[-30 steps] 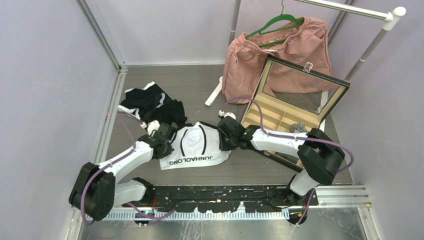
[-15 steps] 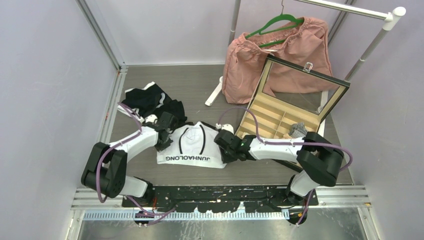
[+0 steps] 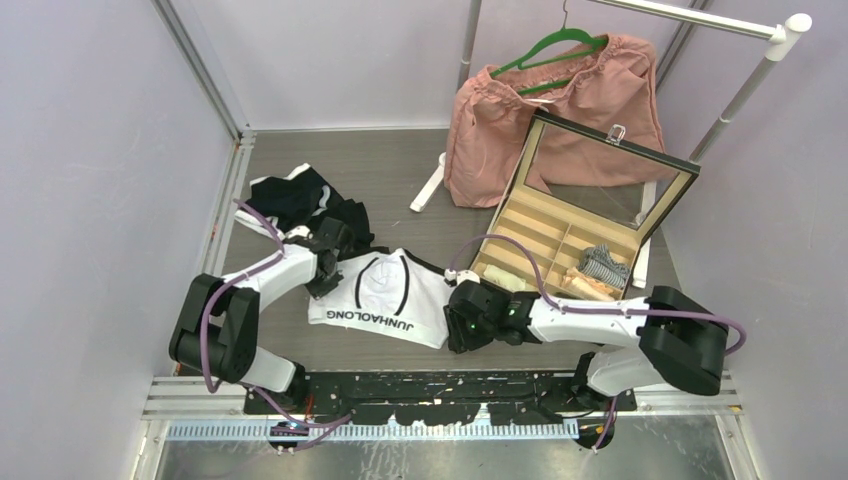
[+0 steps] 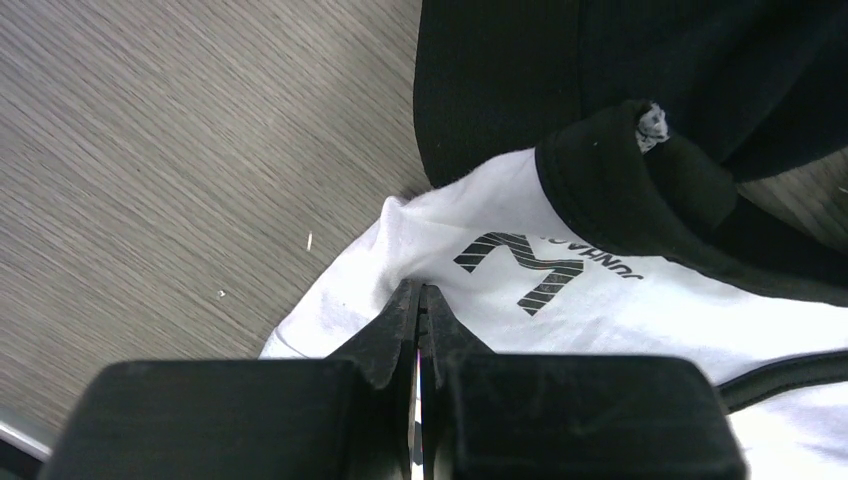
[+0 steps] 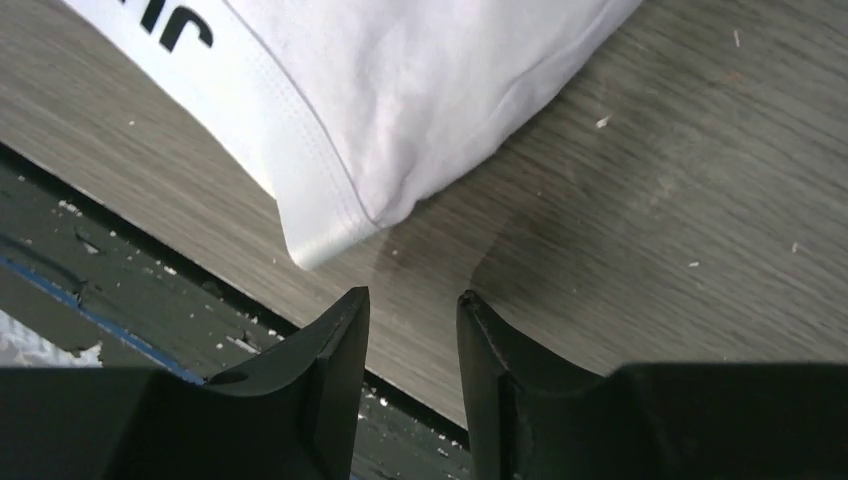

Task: Roll the underwear
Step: Flatten out the underwear at the center of the board, then fold the underwear at the center of the board.

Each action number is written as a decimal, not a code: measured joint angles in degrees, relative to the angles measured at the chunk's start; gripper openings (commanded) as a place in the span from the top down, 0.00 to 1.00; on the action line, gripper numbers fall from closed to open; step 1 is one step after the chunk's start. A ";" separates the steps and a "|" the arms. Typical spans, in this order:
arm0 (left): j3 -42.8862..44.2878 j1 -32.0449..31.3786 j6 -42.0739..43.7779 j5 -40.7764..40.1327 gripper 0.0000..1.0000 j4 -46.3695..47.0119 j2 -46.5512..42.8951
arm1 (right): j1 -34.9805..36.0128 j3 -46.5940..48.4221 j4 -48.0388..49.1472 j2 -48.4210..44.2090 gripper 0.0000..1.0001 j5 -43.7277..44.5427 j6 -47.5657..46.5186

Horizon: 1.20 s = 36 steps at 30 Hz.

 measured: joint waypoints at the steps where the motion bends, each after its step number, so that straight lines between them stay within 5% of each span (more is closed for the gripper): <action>1: 0.33 0.20 0.02 -0.07 0.99 -0.22 0.35 | 0.15 -0.39 -0.20 -0.87 0.55 -0.20 -0.09; 11: 1.49 0.63 3.26 0.22 0.99 -1.09 -0.79 | 0.26 1.46 -4.72 -14.71 0.54 13.86 1.38; 18: 1.33 0.81 6.73 1.97 0.99 -0.28 -14.71 | -1.07 6.27 -5.27 -11.39 0.53 19.04 1.38; 24: 1.53 -0.74 9.14 8.09 0.97 1.18 -16.04 | -1.92 6.60 -5.31 -7.76 0.48 19.15 1.42; 36: -6.34 -31.95 8.83 6.56 0.78 5.86 -25.99 | -12.68 7.41 -2.58 0.02 0.51 14.05 4.33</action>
